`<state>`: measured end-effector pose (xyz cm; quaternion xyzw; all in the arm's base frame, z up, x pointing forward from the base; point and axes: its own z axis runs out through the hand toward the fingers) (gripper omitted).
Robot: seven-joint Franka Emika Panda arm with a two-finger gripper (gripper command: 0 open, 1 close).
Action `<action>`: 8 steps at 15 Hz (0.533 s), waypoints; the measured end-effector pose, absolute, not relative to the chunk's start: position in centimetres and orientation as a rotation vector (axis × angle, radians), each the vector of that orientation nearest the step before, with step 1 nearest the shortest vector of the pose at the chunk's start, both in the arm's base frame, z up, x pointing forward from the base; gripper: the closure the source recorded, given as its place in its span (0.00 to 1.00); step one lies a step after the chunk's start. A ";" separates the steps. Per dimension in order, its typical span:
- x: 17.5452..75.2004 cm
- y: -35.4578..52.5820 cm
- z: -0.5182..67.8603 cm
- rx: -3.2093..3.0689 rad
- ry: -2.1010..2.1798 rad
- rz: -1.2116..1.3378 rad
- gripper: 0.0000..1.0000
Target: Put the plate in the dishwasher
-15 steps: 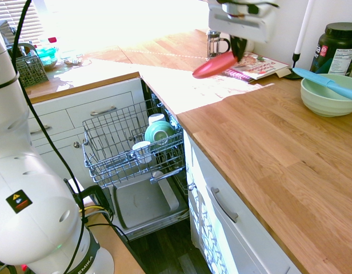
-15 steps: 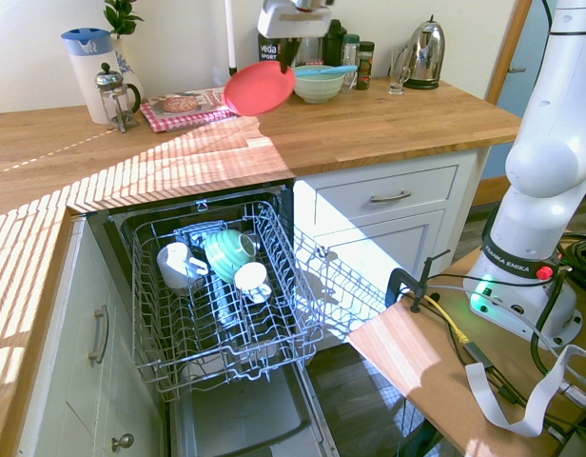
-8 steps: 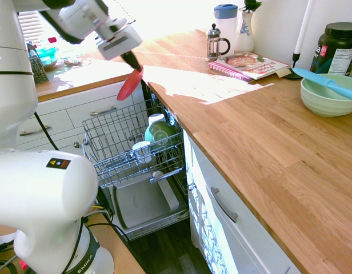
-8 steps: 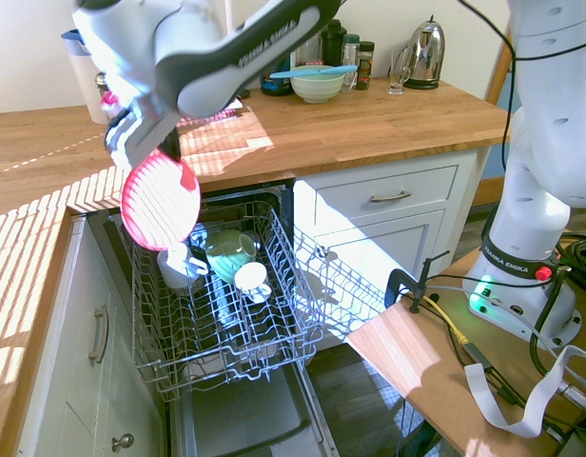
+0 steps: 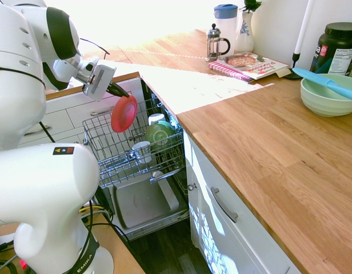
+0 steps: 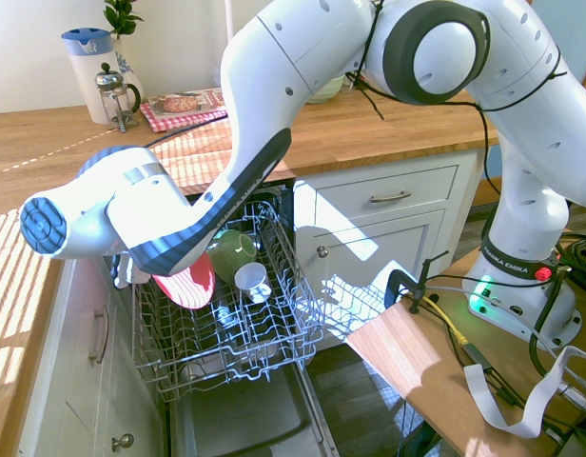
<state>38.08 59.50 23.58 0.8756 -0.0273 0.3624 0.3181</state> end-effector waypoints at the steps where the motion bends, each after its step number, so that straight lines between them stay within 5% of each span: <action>1: 37.5 59.9 23.7 2.258 -0.030 0.960 1.00; 8: 35.5 63.0 18.8 2.309 0.077 0.816 1.00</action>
